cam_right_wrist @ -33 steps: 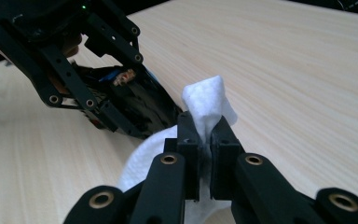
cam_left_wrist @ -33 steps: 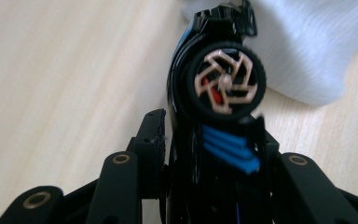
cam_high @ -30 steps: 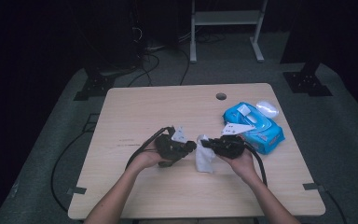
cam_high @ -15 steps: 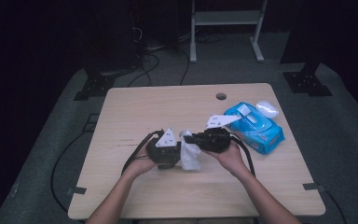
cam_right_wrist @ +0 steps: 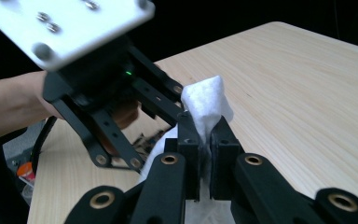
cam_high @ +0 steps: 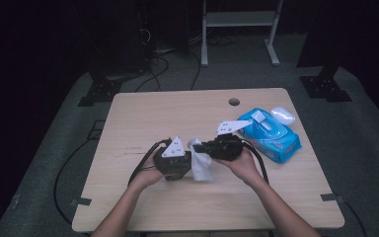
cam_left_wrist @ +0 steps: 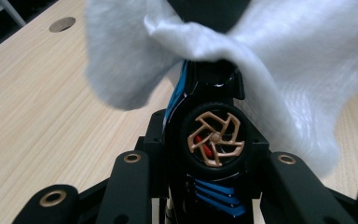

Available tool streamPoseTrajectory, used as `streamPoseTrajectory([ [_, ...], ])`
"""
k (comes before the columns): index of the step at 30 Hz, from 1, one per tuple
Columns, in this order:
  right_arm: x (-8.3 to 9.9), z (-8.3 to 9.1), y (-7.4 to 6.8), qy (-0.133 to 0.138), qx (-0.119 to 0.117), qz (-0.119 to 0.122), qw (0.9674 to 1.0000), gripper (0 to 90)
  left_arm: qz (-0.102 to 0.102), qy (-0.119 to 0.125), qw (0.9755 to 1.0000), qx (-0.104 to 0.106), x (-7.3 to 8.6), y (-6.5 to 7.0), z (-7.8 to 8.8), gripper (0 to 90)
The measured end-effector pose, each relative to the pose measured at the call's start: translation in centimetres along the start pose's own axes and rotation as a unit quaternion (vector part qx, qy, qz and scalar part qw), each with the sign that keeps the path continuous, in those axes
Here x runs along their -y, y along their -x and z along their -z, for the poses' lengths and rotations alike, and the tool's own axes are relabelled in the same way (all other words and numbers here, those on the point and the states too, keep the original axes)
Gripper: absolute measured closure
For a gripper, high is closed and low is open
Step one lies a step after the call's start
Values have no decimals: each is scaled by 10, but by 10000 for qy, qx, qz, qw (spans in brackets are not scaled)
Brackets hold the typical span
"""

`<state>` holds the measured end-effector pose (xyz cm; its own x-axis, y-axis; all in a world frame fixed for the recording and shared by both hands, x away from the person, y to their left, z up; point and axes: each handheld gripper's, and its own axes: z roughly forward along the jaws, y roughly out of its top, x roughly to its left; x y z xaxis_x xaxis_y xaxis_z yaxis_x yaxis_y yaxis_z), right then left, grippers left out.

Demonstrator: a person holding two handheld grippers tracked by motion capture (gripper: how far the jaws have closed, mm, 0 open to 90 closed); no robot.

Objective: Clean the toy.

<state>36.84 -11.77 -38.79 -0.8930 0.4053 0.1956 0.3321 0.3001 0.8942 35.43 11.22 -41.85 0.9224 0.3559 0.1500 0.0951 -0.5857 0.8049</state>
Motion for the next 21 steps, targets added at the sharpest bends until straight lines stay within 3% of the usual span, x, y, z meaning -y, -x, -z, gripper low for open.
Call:
streamPoseTrajectory([
  [5,18,9,14,81,70,-328,9994,849,110,195,9997,17,-2,-2,4,649],
  [7,23,9,17,-19,110,-355,9993,849,99,204,9997,30,-2,-2,5,650],
  [14,12,9,10,307,-131,-373,9987,849,107,237,9997,-8,-2,-2,5,650],
  [21,29,7,20,115,15,-525,9986,849,109,241,9996,-12,-1,-2,7,650],
])
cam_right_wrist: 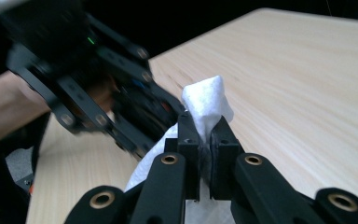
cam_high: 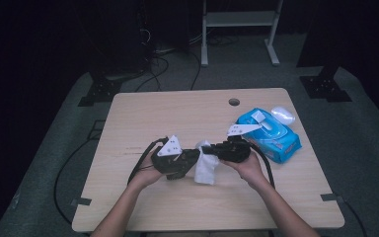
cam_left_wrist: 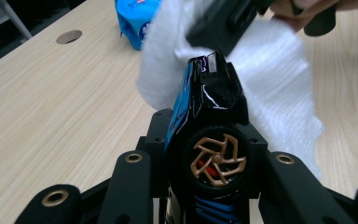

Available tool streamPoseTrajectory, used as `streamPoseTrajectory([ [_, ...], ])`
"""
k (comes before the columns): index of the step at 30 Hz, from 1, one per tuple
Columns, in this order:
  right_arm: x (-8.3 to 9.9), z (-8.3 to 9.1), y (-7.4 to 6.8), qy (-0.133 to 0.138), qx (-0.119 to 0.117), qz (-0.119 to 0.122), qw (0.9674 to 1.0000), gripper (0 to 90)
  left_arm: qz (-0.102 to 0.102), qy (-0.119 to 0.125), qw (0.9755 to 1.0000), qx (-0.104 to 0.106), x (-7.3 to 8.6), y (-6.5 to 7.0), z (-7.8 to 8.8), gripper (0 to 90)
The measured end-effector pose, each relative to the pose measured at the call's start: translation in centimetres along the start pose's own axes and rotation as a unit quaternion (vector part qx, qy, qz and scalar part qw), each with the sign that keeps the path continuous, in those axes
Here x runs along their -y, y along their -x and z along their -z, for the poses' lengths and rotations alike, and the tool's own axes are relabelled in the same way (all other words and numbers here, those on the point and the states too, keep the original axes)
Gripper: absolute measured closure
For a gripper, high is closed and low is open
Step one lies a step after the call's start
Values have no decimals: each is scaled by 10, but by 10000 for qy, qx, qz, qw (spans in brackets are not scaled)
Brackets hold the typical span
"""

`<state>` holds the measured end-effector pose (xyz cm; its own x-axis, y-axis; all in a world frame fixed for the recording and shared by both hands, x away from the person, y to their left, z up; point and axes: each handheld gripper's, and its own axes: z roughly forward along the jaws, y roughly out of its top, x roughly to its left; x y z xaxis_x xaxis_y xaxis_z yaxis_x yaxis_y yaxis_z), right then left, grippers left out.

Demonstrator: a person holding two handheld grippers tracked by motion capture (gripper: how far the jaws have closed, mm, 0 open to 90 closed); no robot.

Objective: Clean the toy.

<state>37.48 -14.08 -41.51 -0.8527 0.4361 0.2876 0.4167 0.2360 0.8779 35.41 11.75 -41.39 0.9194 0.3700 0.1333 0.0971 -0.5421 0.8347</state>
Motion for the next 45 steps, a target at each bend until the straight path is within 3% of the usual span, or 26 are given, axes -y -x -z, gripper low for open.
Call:
streamPoseTrajectory([
  [3,-3,-2,-2,-16,48,56,10000,849,-9,-7,10000,-22,-1,0,0,650],
  [6,-14,-1,-7,253,-200,70,9995,849,2,11,10000,-17,-1,0,0,650],
  [10,-19,-2,-13,231,-261,185,9992,849,1,38,10000,11,-1,1,-1,651],
  [18,16,-1,9,19,-106,-349,9993,849,74,189,9998,-7,-2,-2,4,658],
  [20,21,-3,12,-14,-115,-383,9992,849,69,226,9997,24,-3,-2,3,659],
  [25,17,-4,9,52,-257,-438,9987,849,-2,305,9995,121,-6,3,1,661],
  [31,12,6,8,266,-430,-585,9970,853,-14,489,9988,91,-10,5,1,668],
  [39,-2,15,-1,453,-510,-476,9965,854,138,718,9973,-48,-14,3,0,672],
  [45,-9,12,-6,444,-477,-341,9973,854,234,806,9965,-21,-10,-1,6,675],
])
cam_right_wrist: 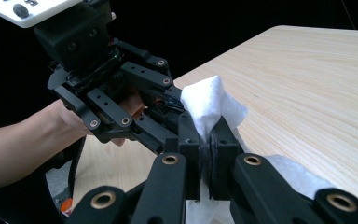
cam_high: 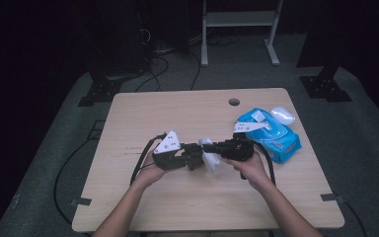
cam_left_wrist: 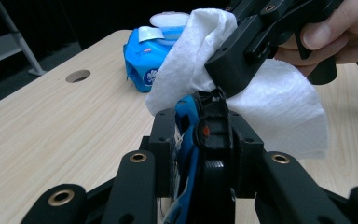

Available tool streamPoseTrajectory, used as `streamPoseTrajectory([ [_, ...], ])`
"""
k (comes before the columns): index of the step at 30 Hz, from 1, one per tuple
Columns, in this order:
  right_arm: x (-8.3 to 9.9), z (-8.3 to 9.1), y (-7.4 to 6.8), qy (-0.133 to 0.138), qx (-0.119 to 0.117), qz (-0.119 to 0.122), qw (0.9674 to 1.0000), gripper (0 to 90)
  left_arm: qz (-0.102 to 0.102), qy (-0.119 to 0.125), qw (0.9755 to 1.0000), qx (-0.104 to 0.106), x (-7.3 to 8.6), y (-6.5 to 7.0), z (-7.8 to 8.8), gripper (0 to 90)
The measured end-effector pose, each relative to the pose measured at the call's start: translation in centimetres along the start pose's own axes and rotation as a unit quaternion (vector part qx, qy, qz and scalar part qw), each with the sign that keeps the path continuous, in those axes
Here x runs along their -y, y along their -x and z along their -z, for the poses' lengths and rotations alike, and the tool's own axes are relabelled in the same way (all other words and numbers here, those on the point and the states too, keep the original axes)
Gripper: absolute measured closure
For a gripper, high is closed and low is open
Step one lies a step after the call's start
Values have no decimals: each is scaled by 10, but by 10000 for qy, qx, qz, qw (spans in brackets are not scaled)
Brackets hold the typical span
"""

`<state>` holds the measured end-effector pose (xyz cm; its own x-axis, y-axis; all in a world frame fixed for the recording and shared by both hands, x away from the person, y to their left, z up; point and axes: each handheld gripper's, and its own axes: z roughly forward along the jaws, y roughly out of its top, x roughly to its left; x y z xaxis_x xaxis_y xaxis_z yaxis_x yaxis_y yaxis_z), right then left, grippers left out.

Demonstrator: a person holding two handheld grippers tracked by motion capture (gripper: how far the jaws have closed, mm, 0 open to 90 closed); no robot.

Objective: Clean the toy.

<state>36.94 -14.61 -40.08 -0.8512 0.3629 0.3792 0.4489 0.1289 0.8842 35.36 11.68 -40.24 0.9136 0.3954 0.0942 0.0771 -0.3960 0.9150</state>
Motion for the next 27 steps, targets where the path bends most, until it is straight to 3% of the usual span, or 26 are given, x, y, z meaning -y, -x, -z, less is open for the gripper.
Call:
streamPoseTrajectory([
  [6,-2,-11,-5,-12,-48,64,10000,853,84,33,10000,-30,6,-3,10,672],
  [9,-2,-17,-7,-77,-59,104,9999,854,4,-72,9999,-72,8,-4,14,672],
  [15,0,-32,-8,-149,-95,104,9998,853,64,-156,9997,-159,16,-6,22,680],
  [21,1,-43,-6,-257,-41,126,9996,853,147,-177,9994,-257,26,-10,27,690],
  [27,6,-51,1,-453,104,100,9989,853,208,-387,9986,-305,42,-12,27,697],
])
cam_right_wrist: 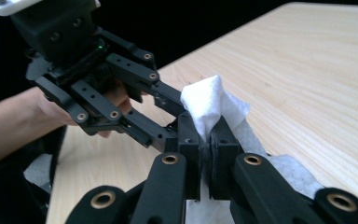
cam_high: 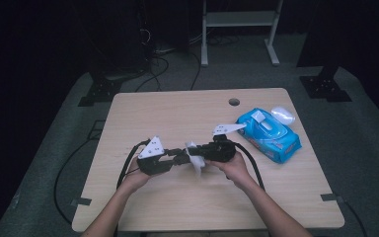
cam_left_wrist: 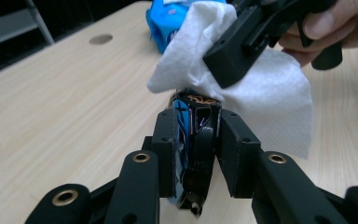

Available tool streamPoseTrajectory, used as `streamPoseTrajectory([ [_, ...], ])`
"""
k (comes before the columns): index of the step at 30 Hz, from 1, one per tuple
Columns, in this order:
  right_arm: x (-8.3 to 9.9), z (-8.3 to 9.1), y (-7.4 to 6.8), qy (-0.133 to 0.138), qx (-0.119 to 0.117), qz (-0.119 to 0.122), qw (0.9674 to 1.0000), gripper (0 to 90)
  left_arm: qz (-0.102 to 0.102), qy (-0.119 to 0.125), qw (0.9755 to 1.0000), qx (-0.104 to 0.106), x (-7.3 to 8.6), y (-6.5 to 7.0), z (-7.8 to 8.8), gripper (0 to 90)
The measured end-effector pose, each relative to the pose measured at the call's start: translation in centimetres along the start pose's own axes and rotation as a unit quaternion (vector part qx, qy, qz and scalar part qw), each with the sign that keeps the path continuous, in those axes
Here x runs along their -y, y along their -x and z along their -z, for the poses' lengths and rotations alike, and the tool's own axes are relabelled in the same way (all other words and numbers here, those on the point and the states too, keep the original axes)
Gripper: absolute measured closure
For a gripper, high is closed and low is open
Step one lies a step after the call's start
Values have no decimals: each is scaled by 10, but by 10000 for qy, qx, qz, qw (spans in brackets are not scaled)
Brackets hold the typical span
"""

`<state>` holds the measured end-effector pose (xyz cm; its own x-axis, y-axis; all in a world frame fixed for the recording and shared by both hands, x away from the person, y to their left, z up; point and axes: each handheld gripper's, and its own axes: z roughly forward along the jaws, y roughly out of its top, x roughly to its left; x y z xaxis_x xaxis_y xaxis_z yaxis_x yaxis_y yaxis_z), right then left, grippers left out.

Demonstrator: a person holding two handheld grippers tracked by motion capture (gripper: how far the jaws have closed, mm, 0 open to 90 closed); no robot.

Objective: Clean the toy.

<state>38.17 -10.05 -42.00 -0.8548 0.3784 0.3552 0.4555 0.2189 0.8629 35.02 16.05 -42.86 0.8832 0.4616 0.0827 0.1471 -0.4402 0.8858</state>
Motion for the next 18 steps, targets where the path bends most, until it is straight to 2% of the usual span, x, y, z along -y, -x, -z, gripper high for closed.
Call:
streamPoseTrajectory([
  [6,7,-11,6,-238,147,40,9996,853,186,-210,9996,48,19,-5,-6,727],
  [9,11,-15,8,-373,249,91,9990,853,178,-261,9995,76,21,-6,-10,711],
  [13,13,-17,7,-400,303,168,9986,853,38,-483,9987,162,20,-5,-19,571],
  [15,12,-18,6,-426,316,224,9983,853,-57,-621,9980,114,17,-4,-25,513],
  [16,12,-18,5,-442,337,252,9981,853,-24,-739,9973,50,14,-5,-30,437],
  [18,12,-19,5,-461,332,281,9980,853,-12,-705,9975,79,11,-6,-36,399],
])
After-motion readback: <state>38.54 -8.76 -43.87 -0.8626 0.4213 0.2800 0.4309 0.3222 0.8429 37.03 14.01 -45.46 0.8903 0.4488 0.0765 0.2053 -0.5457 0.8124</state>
